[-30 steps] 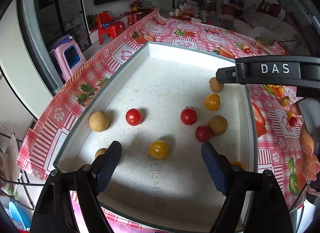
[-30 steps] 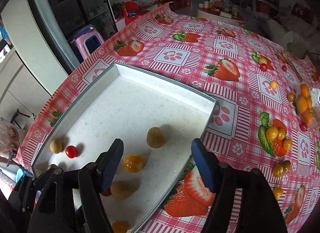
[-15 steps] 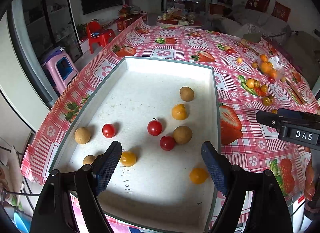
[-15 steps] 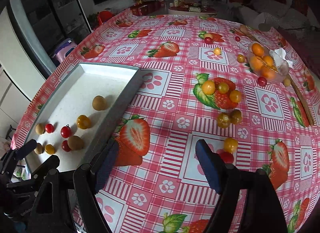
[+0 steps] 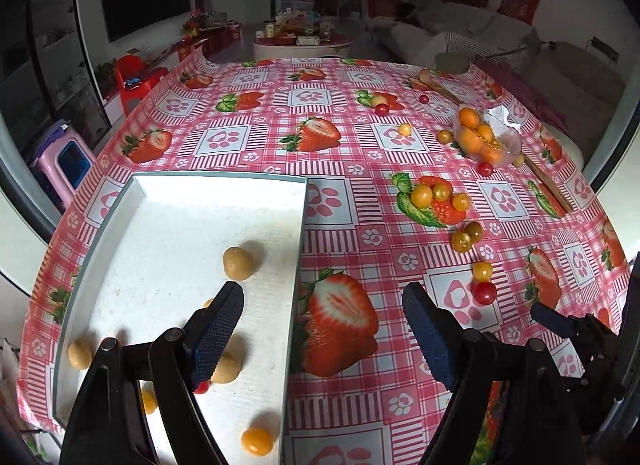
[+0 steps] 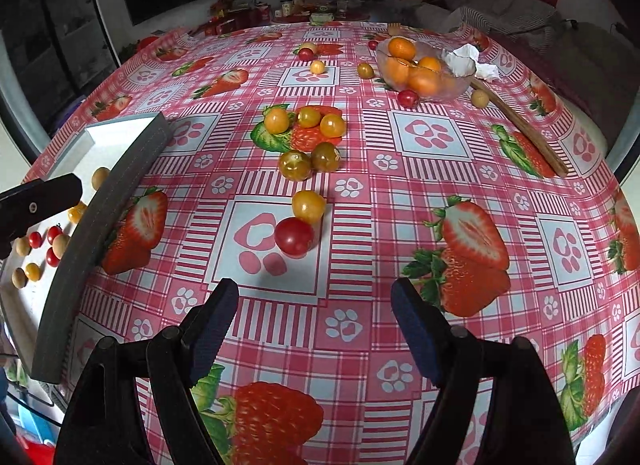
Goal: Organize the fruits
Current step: 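Move both grippers back to the fruit pile, then grasp a red cherry tomato with the right gripper while the left grasps a yellow tomato, then carry both fruits into the white tray and open both grippers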
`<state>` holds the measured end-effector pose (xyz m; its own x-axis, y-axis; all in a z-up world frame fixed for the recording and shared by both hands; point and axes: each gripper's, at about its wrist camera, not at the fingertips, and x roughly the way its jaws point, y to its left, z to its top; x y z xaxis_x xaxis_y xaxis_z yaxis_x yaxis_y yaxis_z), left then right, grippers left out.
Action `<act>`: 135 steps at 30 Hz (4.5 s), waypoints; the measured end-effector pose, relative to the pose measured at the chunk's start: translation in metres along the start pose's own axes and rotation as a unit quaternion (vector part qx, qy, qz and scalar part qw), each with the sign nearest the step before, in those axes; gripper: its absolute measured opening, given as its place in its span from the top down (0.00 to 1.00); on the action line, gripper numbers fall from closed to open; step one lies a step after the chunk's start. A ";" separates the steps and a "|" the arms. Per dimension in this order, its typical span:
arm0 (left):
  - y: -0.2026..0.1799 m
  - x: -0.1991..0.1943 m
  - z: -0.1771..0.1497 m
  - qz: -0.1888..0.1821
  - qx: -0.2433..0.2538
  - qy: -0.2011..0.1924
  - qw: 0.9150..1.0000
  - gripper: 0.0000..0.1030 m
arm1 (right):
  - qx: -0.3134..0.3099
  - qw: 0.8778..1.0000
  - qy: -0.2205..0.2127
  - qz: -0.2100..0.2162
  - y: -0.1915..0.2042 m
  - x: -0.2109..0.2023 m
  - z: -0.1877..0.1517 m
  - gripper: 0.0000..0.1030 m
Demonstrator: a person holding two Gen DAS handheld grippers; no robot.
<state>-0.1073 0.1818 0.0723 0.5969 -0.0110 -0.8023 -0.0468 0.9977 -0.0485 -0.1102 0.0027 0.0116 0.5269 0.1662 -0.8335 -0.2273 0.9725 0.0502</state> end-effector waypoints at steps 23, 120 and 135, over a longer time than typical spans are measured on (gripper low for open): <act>-0.075 0.128 0.065 -0.034 0.065 0.063 0.995 0.20 | -0.016 1.000 -0.018 -0.007 0.013 0.018 0.008 0.31; 0.147 -0.010 -0.008 0.040 -0.110 -0.024 0.993 0.76 | -0.103 0.982 0.009 0.160 0.144 0.000 0.102 0.77; 0.166 0.053 0.004 0.056 -0.123 0.050 0.990 0.76 | -0.103 0.980 0.069 0.159 0.186 0.085 0.131 0.77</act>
<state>-0.0806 0.3467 0.0243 0.4961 0.0795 -0.8646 -0.3088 0.9468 -0.0902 -0.0010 0.2188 0.0222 0.2905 0.4177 -0.8609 -0.5296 0.8195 0.2190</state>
